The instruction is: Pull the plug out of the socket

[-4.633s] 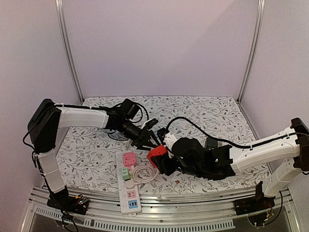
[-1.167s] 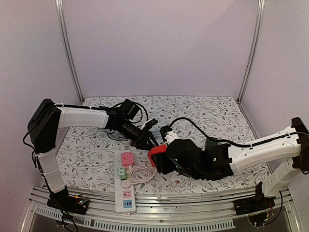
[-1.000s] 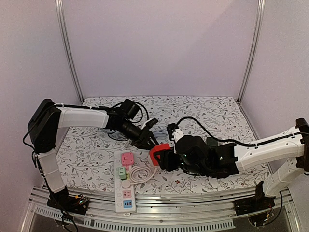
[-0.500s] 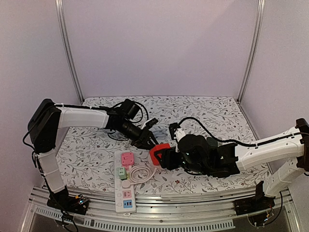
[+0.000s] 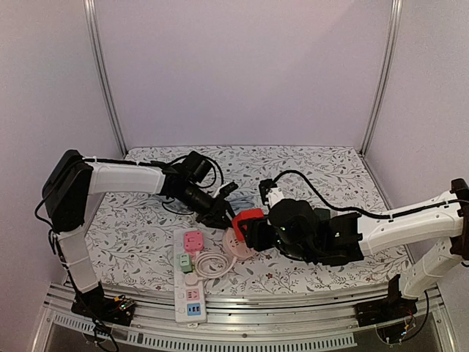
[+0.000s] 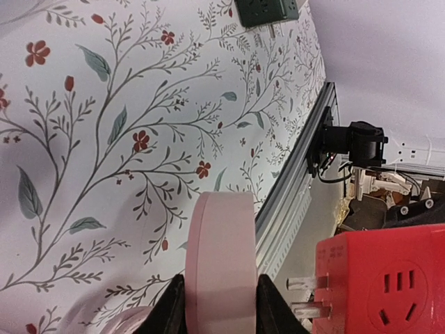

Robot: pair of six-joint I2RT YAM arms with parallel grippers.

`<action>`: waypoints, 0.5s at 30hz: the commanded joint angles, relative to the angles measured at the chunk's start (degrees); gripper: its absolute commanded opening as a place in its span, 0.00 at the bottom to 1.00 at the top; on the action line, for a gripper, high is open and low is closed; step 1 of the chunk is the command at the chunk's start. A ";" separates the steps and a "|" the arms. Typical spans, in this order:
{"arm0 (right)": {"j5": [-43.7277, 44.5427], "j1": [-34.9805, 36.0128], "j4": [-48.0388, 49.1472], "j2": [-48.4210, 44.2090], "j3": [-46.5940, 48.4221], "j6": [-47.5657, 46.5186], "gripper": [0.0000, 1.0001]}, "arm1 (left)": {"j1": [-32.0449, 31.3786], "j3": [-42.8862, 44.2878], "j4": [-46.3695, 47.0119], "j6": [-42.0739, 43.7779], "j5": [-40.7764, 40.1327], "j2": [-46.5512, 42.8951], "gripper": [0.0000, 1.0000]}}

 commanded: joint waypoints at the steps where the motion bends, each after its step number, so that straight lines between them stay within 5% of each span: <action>1: 3.81 0.25 -1.28 -2.00 1.52 -1.33 0.11 | 0.73 0.50 -2.16 0.32 0.34 1.14 0.30; 8: 8.42 -2.23 -7.88 -8.98 -0.90 -1.24 0.13 | 1.99 0.50 -2.12 1.03 -0.89 -1.88 0.30; 15: 3.77 -14.10 -24.09 -10.67 -0.82 2.14 0.12 | 3.21 0.15 -2.09 2.10 -2.70 -5.35 0.30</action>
